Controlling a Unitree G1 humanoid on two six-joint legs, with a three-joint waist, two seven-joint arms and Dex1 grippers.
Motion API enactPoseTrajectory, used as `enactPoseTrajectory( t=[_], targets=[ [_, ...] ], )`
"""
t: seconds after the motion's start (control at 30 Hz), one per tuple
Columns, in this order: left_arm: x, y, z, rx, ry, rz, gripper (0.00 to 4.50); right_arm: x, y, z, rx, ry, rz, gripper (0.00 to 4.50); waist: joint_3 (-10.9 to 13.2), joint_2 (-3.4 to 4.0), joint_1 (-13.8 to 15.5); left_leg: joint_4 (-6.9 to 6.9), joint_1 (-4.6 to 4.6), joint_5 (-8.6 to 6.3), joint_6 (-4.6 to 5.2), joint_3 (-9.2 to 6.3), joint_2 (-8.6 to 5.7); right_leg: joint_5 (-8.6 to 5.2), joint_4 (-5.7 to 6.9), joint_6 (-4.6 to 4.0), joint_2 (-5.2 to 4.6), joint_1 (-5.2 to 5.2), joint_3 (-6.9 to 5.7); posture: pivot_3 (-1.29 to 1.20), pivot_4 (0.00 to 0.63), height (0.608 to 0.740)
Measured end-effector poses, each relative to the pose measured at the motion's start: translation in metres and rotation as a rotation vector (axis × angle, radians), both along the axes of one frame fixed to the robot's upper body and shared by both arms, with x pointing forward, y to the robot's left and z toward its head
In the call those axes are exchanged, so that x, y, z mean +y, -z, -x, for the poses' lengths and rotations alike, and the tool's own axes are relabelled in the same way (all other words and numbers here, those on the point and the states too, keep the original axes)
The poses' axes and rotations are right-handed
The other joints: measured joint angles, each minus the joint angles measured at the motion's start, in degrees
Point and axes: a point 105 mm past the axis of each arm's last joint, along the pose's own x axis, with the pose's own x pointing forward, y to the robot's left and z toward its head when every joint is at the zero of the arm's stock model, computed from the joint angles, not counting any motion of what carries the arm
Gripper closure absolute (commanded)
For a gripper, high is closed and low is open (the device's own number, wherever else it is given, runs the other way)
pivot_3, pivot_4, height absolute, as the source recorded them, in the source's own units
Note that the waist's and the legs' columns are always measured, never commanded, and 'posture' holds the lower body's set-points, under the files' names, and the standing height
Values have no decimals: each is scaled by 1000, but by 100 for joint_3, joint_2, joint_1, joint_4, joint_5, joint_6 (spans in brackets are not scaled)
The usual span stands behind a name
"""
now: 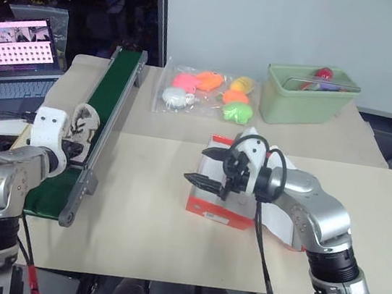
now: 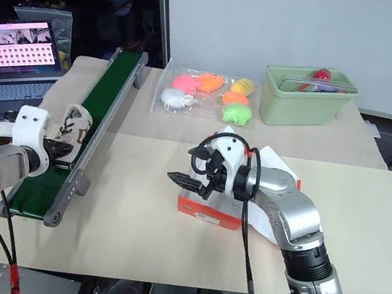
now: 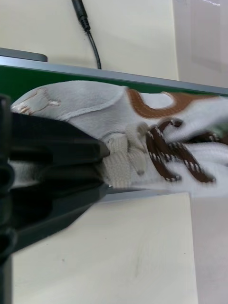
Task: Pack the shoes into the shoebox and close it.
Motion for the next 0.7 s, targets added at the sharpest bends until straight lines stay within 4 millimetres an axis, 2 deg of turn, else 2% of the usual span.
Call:
enactPoseTrajectory(
  t=[0.4,0.7],
  targets=[
    [-7,-3,-9,-37,-10,-31,3885,-2,-1,-2,-4,18,-4,0,0,0,63,0,-3,1,-1,0,-1,0,0,0,-1,-1,0,0,150,729],
    [-18,-26,-24,-194,-5,-65,3885,-4,1,-10,12,58,-12,0,2,-4,87,-1,-44,-1,-2,-1,0,1,-15,-1,-2,-31,-1,0,150,729]
  ],
)
